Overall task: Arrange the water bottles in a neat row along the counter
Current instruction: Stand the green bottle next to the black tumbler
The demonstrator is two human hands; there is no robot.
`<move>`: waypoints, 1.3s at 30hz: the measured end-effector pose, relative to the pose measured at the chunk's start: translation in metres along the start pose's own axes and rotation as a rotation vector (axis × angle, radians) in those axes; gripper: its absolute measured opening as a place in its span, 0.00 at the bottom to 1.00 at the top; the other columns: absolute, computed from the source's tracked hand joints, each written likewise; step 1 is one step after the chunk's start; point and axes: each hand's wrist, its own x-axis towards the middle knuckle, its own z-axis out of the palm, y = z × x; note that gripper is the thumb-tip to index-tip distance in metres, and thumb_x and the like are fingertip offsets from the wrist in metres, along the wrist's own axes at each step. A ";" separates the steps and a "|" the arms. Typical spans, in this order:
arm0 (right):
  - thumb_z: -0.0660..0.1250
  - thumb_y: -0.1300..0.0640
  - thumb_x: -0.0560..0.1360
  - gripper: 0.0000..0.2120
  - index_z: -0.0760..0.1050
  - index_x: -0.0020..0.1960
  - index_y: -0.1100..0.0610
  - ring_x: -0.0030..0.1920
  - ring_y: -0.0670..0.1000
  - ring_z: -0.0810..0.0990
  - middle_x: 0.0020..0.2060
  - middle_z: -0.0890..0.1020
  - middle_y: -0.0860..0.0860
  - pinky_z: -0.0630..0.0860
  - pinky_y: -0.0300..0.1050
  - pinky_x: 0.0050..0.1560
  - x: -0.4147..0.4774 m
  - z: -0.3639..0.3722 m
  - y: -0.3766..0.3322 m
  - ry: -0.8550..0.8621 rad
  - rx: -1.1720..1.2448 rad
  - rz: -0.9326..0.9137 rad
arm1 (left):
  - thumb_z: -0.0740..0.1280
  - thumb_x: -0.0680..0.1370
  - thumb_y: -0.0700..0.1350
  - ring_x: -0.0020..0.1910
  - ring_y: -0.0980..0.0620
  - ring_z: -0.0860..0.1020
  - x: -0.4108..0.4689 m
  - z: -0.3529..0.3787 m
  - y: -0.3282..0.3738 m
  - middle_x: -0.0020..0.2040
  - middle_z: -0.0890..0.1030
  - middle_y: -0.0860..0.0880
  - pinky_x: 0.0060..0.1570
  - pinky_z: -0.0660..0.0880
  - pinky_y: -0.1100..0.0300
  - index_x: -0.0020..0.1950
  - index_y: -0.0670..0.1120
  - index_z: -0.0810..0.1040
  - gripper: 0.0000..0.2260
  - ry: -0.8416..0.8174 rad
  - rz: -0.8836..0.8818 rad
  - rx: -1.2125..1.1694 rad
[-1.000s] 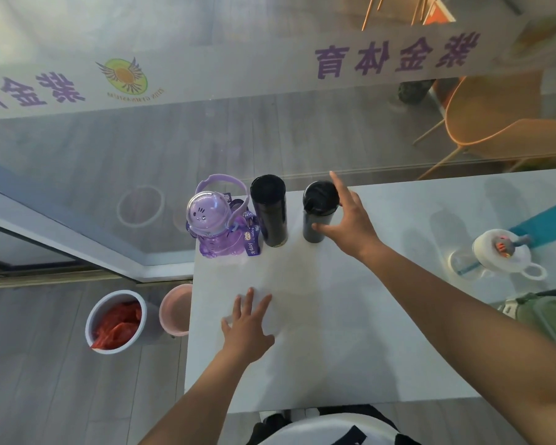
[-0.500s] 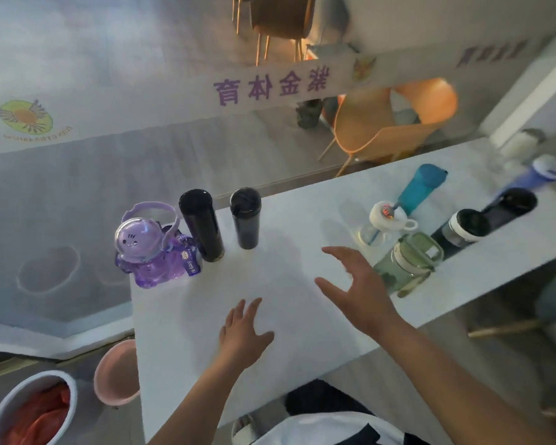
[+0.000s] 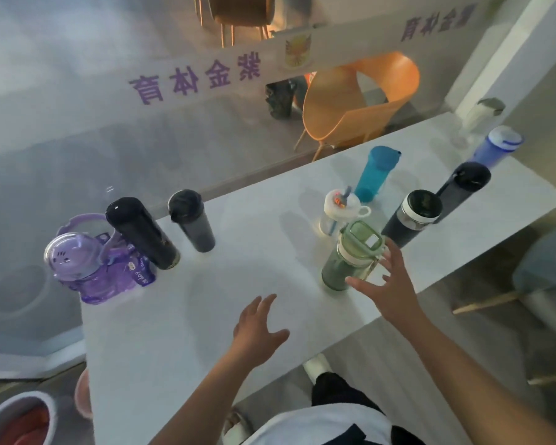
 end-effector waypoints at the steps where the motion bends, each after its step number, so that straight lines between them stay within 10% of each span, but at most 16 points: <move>1: 0.82 0.50 0.62 0.43 0.63 0.70 0.39 0.66 0.46 0.73 0.66 0.73 0.41 0.72 0.55 0.65 0.011 0.000 0.000 -0.033 0.014 -0.013 | 0.68 0.75 0.57 0.78 0.48 0.52 0.004 0.002 0.002 0.80 0.53 0.51 0.75 0.57 0.46 0.78 0.58 0.53 0.36 0.013 -0.042 0.008; 6: 0.82 0.57 0.61 0.32 0.73 0.59 0.42 0.46 0.44 0.81 0.48 0.82 0.39 0.80 0.57 0.52 0.042 0.003 -0.006 -0.152 0.056 -0.096 | 0.66 0.75 0.58 0.79 0.45 0.47 0.023 0.011 0.003 0.81 0.46 0.51 0.75 0.55 0.42 0.79 0.59 0.49 0.37 0.087 -0.257 0.101; 11: 0.77 0.43 0.55 0.31 0.76 0.58 0.45 0.49 0.43 0.81 0.49 0.84 0.41 0.78 0.47 0.53 0.077 0.013 -0.024 -0.336 0.018 -0.204 | 0.66 0.76 0.58 0.79 0.45 0.43 0.032 0.008 0.001 0.81 0.42 0.51 0.74 0.56 0.41 0.79 0.59 0.47 0.38 0.198 -0.445 0.081; 16: 0.81 0.51 0.58 0.28 0.77 0.56 0.46 0.49 0.47 0.83 0.48 0.84 0.45 0.80 0.55 0.53 0.117 0.052 -0.051 -0.469 0.108 -0.255 | 0.66 0.74 0.63 0.79 0.45 0.44 0.027 0.012 -0.012 0.80 0.40 0.53 0.70 0.63 0.41 0.78 0.62 0.45 0.41 0.220 -0.608 0.096; 39: 0.81 0.53 0.62 0.27 0.72 0.56 0.47 0.47 0.42 0.79 0.47 0.79 0.40 0.76 0.35 0.44 0.184 0.191 -0.133 -0.471 -0.020 -0.401 | 0.69 0.75 0.59 0.79 0.44 0.38 0.027 0.009 -0.019 0.80 0.36 0.52 0.68 0.62 0.34 0.78 0.63 0.42 0.42 0.154 -0.598 0.045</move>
